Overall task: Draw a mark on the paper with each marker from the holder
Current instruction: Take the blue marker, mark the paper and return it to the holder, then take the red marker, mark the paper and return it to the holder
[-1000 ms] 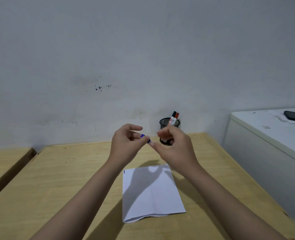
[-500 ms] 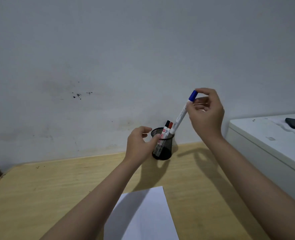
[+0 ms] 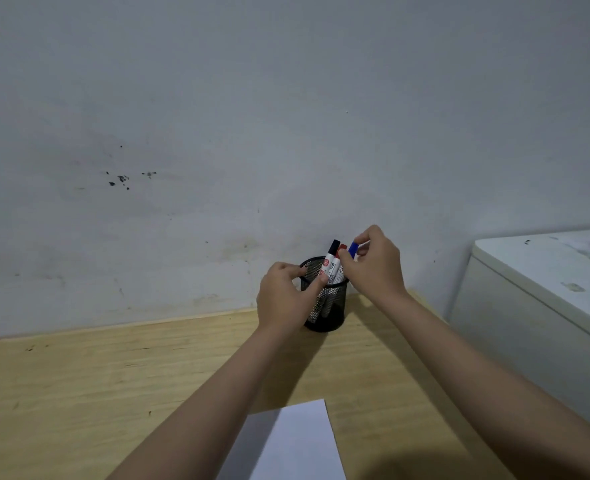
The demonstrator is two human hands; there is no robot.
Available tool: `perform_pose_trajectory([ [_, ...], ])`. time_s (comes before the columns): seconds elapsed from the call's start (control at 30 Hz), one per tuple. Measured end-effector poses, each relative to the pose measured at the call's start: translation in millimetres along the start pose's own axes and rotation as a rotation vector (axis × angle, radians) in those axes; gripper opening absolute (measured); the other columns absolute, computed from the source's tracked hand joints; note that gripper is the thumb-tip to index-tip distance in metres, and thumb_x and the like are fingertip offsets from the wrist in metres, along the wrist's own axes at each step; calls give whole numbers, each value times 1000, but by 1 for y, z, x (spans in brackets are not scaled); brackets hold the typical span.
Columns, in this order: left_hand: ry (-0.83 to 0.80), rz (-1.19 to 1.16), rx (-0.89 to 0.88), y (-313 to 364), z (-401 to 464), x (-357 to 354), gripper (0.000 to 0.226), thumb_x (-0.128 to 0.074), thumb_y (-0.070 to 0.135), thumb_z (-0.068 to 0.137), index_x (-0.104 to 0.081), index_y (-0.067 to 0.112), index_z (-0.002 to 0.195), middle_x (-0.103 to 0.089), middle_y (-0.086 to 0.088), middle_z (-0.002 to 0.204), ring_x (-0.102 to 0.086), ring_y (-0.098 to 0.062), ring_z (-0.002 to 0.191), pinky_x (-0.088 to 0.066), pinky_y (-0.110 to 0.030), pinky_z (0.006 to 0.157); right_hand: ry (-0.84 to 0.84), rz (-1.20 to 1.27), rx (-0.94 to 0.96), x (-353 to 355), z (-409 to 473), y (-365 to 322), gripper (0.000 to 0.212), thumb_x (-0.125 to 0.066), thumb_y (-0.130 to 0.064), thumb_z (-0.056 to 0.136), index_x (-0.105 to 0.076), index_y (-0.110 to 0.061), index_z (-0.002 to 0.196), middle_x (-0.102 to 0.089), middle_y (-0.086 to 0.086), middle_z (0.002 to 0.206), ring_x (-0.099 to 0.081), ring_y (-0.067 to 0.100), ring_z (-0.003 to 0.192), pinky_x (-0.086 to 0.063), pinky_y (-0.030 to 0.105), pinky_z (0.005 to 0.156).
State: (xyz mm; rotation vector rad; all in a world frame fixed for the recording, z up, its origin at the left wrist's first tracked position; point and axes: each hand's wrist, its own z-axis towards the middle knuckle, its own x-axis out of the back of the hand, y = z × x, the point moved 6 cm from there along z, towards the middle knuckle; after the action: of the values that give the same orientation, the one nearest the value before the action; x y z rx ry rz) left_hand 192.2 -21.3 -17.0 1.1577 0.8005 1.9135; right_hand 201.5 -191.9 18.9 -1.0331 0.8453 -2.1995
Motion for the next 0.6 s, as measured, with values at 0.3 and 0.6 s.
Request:
perform_pose_trajectory([
  [0.3, 19, -11, 3, -1, -1, -1, 48, -73, 47, 69, -71, 12, 102, -65, -1, 107, -61, -20, 98, -52, -39, 83, -185, -431, -104, -17, 22, -3, 30, -63, -32, 78, -64, -14, 103, -51, 13, 117, -47, 35, 114, -40, 44, 92],
  [0.6, -67, 204, -54, 7, -10, 4, 48, -59, 53, 79, -65, 16, 109, -61, -4, 118, -53, -25, 113, -45, -43, 90, -76, -30, -113, 12, 16, -39, 10, -73, -23, 66, -64, -24, 68, -63, -5, 77, -58, 19, 88, -44, 31, 75],
])
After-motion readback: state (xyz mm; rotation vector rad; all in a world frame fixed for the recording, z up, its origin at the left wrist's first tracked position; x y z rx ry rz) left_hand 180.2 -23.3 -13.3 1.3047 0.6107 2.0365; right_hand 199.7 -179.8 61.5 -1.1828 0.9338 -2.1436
